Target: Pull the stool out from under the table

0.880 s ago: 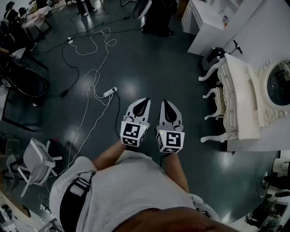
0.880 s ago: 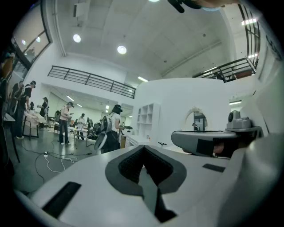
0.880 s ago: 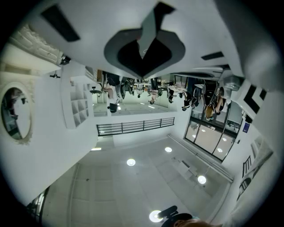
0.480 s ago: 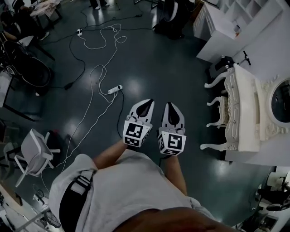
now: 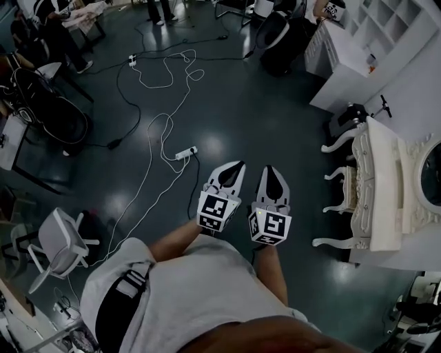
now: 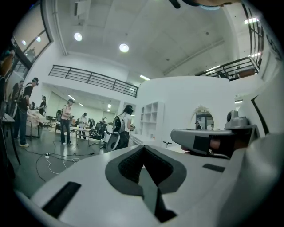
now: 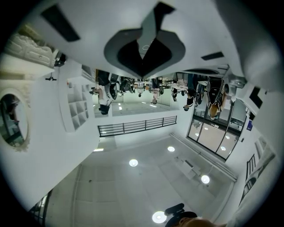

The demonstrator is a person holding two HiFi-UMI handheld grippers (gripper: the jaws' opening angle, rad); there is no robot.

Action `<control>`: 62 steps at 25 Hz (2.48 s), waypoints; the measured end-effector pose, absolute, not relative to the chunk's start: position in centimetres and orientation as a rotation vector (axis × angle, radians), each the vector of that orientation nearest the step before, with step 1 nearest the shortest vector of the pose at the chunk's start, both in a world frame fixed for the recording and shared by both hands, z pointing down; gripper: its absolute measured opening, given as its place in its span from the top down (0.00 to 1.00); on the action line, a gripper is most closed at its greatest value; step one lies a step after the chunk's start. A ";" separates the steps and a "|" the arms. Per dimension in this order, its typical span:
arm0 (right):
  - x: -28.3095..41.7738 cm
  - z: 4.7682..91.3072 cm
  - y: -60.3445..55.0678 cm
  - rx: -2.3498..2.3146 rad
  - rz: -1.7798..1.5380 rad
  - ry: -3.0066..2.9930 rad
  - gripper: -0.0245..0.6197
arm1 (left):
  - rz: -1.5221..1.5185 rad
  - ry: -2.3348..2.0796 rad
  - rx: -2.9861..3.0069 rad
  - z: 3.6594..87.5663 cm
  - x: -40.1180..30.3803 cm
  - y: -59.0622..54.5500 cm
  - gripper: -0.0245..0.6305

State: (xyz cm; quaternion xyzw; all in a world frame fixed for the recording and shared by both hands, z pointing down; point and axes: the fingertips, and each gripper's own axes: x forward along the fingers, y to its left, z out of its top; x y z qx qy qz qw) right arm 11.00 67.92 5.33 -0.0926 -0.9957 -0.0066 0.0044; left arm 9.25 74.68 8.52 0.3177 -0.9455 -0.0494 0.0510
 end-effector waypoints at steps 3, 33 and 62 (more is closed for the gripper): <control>9.6 5.6 67.5 -0.256 -0.004 -3.123 0.94 | -0.132 -2.854 1.001 9.1 7.7 74.1 0.96; -0.6 8.8 23.2 0.443 0.175 -3.094 0.94 | 0.088 -2.516 1.424 13.6 -5.9 33.2 0.96; 3.6 21.4 -6.1 1.426 0.362 -2.514 0.94 | 0.344 -1.796 2.141 24.0 -9.0 -0.4 0.96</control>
